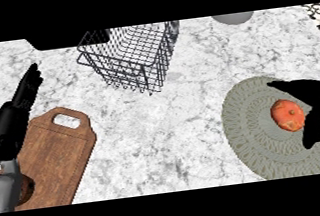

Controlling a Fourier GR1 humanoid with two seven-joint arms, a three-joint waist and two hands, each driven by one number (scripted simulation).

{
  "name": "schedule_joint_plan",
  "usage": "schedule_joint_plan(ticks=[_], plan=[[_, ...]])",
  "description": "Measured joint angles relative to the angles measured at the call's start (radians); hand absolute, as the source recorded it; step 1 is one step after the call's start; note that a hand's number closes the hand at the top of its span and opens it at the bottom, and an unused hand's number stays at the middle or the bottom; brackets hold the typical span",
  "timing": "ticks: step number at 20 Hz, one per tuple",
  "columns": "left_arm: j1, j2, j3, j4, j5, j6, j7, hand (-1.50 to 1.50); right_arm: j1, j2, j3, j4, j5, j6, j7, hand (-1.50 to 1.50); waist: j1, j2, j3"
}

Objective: Pick the squash from the placemat and place it in the basket

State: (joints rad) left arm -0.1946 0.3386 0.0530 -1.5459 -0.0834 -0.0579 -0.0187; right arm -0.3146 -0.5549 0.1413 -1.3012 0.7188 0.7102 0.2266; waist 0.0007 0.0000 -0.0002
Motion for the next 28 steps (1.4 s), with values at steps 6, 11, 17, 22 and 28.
schedule_joint_plan(ticks=[6,11,17,22,28], plan=[[0.008,-0.028,0.003,-0.019,-0.029,-0.008,0.018,0.0,-0.002,0.006,-0.023,0.071,0.061,-0.031,-0.071,-1.5,0.002,0.0,0.0],[-0.005,-0.047,0.013,-0.004,-0.047,-0.013,0.007,0.0,-0.021,0.04,-0.039,0.144,0.104,-0.066,-0.104,1.5,0.003,-0.001,-0.002],[-0.009,-0.048,0.036,-0.013,-0.045,-0.036,0.014,0.0,-0.038,0.058,-0.051,0.186,0.15,-0.119,-0.15,1.5,0.002,-0.007,-0.009],[-0.004,-0.054,0.035,-0.024,-0.057,-0.038,0.015,0.0,-0.059,0.063,-0.031,0.232,0.209,-0.19,-0.198,1.5,0.002,-0.01,-0.015],[-0.005,-0.06,0.044,-0.029,-0.054,-0.049,0.021,0.0,-0.1,0.1,-0.051,0.28,0.266,-0.304,-0.176,1.5,0.003,-0.007,-0.01]])
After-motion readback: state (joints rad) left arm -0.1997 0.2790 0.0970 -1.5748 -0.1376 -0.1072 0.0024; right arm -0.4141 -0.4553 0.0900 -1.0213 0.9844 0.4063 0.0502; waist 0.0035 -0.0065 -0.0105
